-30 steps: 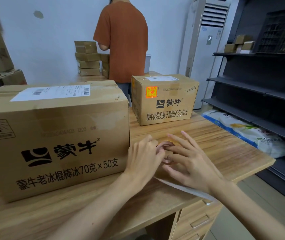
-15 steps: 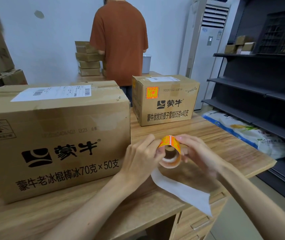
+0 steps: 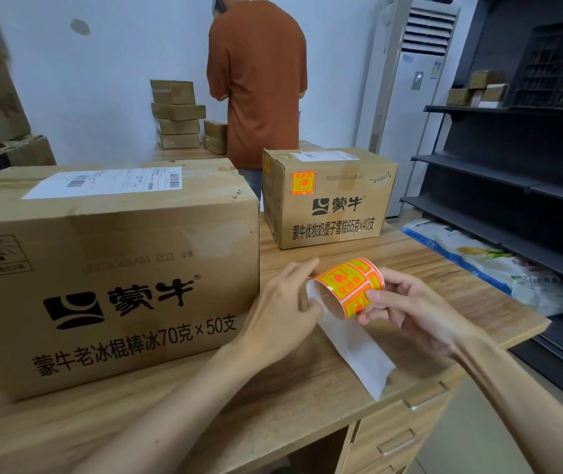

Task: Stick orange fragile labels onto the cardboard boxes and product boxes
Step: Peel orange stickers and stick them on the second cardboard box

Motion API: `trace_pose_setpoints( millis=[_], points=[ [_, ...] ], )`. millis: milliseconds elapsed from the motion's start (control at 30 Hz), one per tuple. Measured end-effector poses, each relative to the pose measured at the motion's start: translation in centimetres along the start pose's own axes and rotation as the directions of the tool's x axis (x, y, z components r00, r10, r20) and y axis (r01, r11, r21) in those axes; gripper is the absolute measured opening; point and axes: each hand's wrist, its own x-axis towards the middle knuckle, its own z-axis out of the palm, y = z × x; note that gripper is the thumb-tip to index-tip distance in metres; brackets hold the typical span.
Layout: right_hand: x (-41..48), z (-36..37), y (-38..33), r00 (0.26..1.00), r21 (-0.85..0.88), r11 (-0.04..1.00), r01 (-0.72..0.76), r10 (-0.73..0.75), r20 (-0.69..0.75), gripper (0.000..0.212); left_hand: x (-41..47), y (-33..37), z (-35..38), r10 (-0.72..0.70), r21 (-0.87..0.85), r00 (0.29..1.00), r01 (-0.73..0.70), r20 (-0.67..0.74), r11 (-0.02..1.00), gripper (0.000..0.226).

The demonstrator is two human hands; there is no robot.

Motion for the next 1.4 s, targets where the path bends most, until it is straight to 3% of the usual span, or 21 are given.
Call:
trace_pose_setpoints(
  millis=[67, 133, 200, 333, 533, 600, 667, 767, 867, 967, 1067, 1167, 1267, 1400],
  points=[
    [-0.2, -0.4, 0.0, 1.000, -0.042, 0.999, 0.027, -0.027, -0.008, 0.031, 0.1, 0.8, 0.0, -0.126, -0.222, 0.990, 0.136, 0.061, 0.966, 0.051],
    [-0.3, -0.4, -0.1, 0.999, -0.080, 0.996, 0.046, -0.046, -0.002, 0.029, 0.4, 1.6, 0.0, -0.278, -0.416, 0.952, 0.306, 0.128, 0.856, 0.056],
    [-0.5, -0.2, -0.2, 0.998, -0.113, 0.992, 0.064, -0.064, 0.004, 0.029, 0.7, 1.9, 0.2, -0.324, -0.434, 0.935, 0.355, 0.146, 0.828, 0.058],
    [-0.7, 0.5, -0.3, 0.998, -0.206, 0.977, 0.055, -0.057, -0.006, 0.031, 1.1, 1.8, 0.2, -0.187, -0.308, 0.981, 0.194, 0.051, 0.931, 0.047],
    [-0.4, 2.0, -0.2, 0.996, -0.196, 0.979, 0.047, -0.061, -0.069, 0.027, 0.7, 1.8, 0.7, 0.024, -0.235, 1.000, -0.022, 0.007, 0.972, 0.058],
    [-0.3, 2.1, -0.2, 0.996, -0.229, 0.971, 0.062, -0.074, -0.042, 0.027, 0.5, 1.7, 0.8, 0.034, -0.256, 0.999, -0.036, -0.013, 0.966, 0.057],
    [-0.3, 2.0, -0.2, 0.998, -0.237, 0.970, 0.062, -0.068, -0.017, 0.029, 0.4, 1.6, 0.8, -0.042, -0.341, 0.997, 0.019, -0.059, 0.940, 0.053],
    [-0.3, 1.8, 0.0, 0.995, -0.234, 0.969, 0.083, -0.094, -0.037, 0.030, 0.4, 1.8, 0.7, -0.306, -0.452, 0.944, 0.221, -0.124, 0.864, 0.040],
    [-0.4, 1.5, 0.2, 0.988, -0.270, 0.953, 0.140, -0.153, -0.025, 0.032, 0.7, 2.2, 0.6, -0.516, -0.583, 0.853, 0.458, 0.076, 0.671, 0.037],
    [-0.3, 1.3, 0.5, 0.985, -0.343, 0.925, 0.163, -0.175, -0.002, 0.030, 1.0, 2.5, 0.5, -0.549, -0.627, 0.822, 0.508, 0.148, 0.591, 0.040],
    [-0.2, 1.0, 0.7, 0.987, -0.409, 0.899, 0.155, -0.161, 0.020, 0.027, 0.9, 2.4, 0.3, -0.470, -0.504, 0.883, 0.415, 0.020, 0.758, 0.044],
    [-0.4, 1.1, 0.6, 0.991, -0.416, 0.899, 0.133, -0.130, 0.037, 0.026, 0.7, 1.9, 0.1, -0.197, -0.281, 0.978, 0.171, -0.068, 0.945, 0.045],
    [-0.3, 1.2, 0.6, 0.992, -0.405, 0.906, 0.125, -0.121, 0.037, 0.027, 0.6, 1.6, 0.1, -0.016, -0.162, 1.000, 0.017, 0.007, 0.987, 0.035],
    [-0.5, 1.6, 0.4, 0.994, -0.395, 0.912, 0.112, -0.107, 0.035, 0.027, 0.9, 1.8, -0.3, -0.003, -0.124, 1.000, -0.001, -0.031, 0.992, 0.029]
  ],
)
